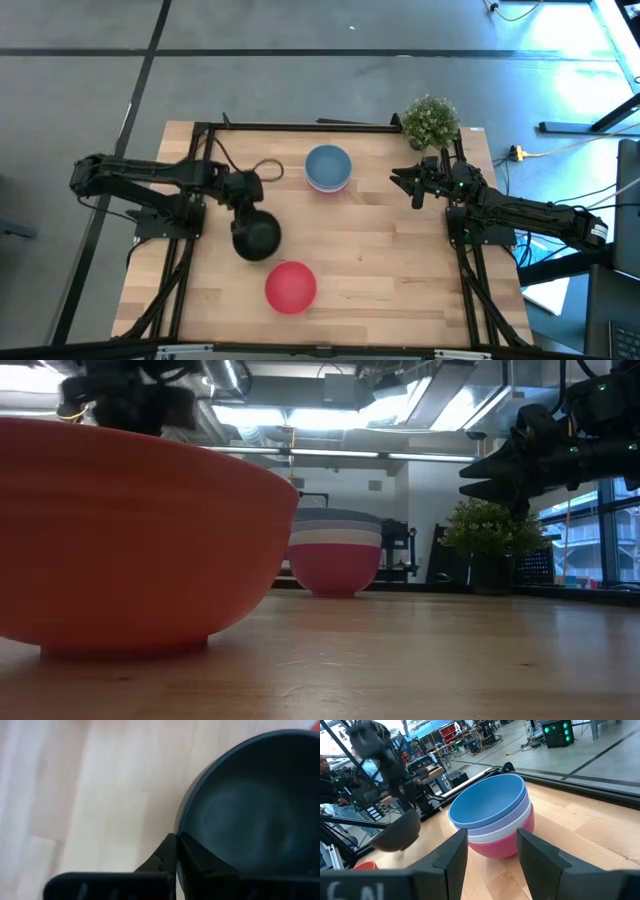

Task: Nest bowls inside each other
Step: Stack the black bowl on top of the blue bowl

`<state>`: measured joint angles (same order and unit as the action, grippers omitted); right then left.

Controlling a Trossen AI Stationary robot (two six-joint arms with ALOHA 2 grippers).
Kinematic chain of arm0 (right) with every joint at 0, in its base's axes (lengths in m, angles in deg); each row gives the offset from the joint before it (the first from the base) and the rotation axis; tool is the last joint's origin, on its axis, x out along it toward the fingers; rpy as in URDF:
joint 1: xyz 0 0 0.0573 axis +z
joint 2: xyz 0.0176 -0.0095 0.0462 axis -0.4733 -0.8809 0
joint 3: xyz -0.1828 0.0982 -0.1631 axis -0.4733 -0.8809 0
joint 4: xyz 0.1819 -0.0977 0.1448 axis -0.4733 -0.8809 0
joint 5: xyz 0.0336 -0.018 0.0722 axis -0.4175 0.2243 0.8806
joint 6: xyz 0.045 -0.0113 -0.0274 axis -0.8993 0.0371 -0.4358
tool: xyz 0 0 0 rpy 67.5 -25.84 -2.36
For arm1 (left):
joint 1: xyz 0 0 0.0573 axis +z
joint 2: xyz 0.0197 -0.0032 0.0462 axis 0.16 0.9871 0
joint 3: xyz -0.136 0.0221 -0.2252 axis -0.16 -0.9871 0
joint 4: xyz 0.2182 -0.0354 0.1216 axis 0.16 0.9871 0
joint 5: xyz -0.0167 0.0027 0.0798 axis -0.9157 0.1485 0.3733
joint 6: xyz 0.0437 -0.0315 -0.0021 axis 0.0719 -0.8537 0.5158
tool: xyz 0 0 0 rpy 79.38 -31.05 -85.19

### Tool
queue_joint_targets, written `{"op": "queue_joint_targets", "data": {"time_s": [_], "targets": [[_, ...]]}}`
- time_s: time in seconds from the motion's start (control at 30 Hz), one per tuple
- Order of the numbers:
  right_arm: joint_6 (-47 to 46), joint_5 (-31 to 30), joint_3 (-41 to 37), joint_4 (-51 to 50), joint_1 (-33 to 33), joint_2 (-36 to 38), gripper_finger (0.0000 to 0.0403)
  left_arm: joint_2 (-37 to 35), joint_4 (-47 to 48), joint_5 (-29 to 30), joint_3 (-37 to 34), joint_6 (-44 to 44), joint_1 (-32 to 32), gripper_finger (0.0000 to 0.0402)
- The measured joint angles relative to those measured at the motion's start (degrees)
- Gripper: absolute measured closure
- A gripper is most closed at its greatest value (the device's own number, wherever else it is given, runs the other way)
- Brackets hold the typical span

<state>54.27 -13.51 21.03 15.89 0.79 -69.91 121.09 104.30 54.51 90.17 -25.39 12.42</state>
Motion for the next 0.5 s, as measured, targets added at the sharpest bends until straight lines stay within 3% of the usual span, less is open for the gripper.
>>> {"op": "queue_joint_targets", "data": {"time_s": [0.23,0.5], "targets": [[0.2,0.0,0.0,-0.04,0.0,0.01,0.0234,-0.55,-0.01,1.41,8.68,7.81,7.96,0.0401],[0.24,0.59,0.0,-0.16,0.02,0.0,0.0234,4.97,-6.05,3.97,16.87,14.2,15.65,0.0401]]}}
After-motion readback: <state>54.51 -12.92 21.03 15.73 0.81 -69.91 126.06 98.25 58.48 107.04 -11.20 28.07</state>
